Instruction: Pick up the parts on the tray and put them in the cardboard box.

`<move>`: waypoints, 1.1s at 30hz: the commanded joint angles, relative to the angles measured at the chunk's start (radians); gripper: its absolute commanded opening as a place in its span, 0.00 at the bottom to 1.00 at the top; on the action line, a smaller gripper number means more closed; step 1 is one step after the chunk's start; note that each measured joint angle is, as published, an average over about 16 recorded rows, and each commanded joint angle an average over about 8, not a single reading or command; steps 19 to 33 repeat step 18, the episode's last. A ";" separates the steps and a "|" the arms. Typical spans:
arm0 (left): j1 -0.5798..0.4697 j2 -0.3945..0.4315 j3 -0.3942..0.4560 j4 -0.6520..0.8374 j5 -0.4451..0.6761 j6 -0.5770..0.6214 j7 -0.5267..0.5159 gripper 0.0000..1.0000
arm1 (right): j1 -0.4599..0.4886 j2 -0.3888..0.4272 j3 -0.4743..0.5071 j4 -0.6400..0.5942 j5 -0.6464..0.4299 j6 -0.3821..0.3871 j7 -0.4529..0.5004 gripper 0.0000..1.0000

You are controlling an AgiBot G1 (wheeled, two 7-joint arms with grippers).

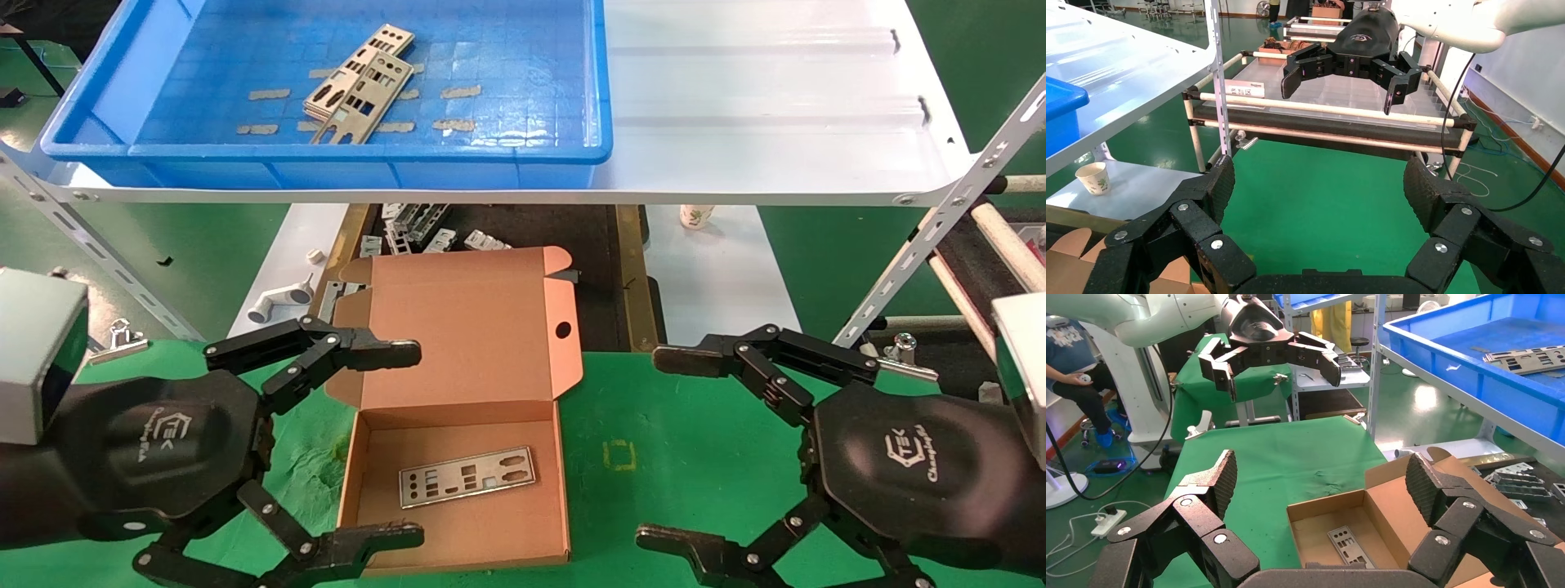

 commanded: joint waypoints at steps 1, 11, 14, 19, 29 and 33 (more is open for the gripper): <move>0.000 0.000 0.000 0.000 0.000 0.000 0.000 1.00 | 0.000 0.000 0.000 0.000 0.000 0.000 0.000 1.00; 0.000 0.000 0.000 0.000 0.000 0.000 0.000 1.00 | 0.000 0.000 0.000 0.000 0.000 0.000 0.000 1.00; 0.000 0.000 0.000 0.000 0.000 0.000 0.000 1.00 | 0.000 0.000 0.000 0.000 0.000 0.000 0.000 1.00; 0.000 0.000 0.000 0.000 0.000 0.000 0.000 1.00 | 0.000 0.000 0.000 0.000 0.000 0.000 0.000 1.00; 0.000 0.000 0.000 0.000 0.000 0.000 0.000 1.00 | 0.000 0.000 0.000 0.000 0.000 0.000 0.000 1.00; 0.000 0.000 0.000 0.000 0.000 0.000 0.000 1.00 | 0.000 0.000 0.000 0.000 0.000 0.000 0.000 1.00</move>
